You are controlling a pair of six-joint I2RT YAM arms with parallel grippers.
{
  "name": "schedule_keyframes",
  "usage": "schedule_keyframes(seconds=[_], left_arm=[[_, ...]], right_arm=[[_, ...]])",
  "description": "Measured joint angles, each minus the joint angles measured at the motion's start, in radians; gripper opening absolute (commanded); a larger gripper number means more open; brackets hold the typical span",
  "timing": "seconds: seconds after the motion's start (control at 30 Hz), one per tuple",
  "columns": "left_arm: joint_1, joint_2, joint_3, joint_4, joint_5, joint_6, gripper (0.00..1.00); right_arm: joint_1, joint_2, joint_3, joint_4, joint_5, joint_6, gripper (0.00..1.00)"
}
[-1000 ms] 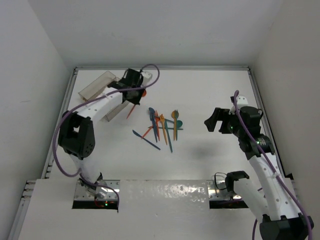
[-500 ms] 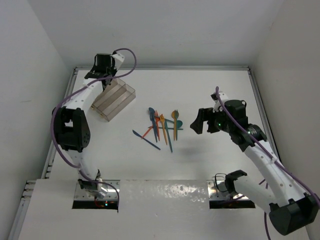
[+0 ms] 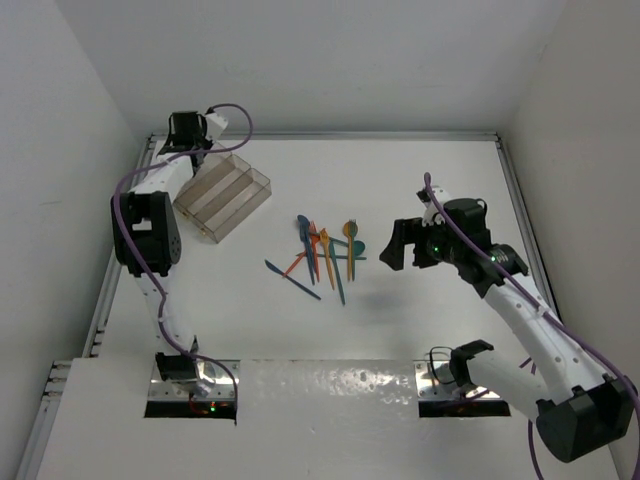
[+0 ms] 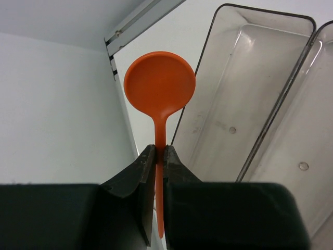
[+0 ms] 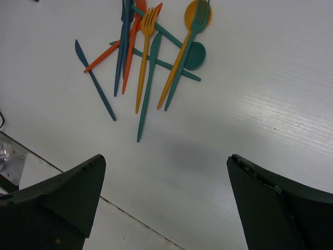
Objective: Sort the eating utensils into containers
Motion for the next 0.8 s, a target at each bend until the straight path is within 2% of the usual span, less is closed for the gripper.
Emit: schedule_keyframes(seconds=[0.17,0.33,0.47,0.5,0.57,0.7,0.8], left_arm=[[0.010,0.061,0.028,0.020,0.023,-0.015,0.07],[0.008,0.111,0.029,0.020,0.034,-0.031,0.19],[0.005,0.118,0.029,0.021,0.035,-0.044,0.40],[0.005,0.118,0.029,0.024,0.035,-0.048,0.42],[0.004,0.118,0.030,0.026,0.035,-0.069,0.45],[-0.008,0.115,0.071,-0.013,0.013,-0.143,0.45],[-0.057,0.072,0.107,-0.054,-0.066,-0.243,0.45]], right_arm=[[0.000,0.009,0.000,-0.003,0.012,-0.008,0.99],[0.000,0.024,0.000,-0.006,0.027,-0.012,0.99],[0.000,0.027,0.000,-0.007,0.031,-0.012,0.99],[0.000,0.027,0.000,-0.007,0.031,-0.012,0.99],[0.000,0.027,0.000,-0.007,0.032,-0.012,0.99],[0.000,0.025,0.000,-0.007,0.050,-0.011,0.99],[0.000,0.019,-0.005,-0.006,0.075,-0.009,0.96]])
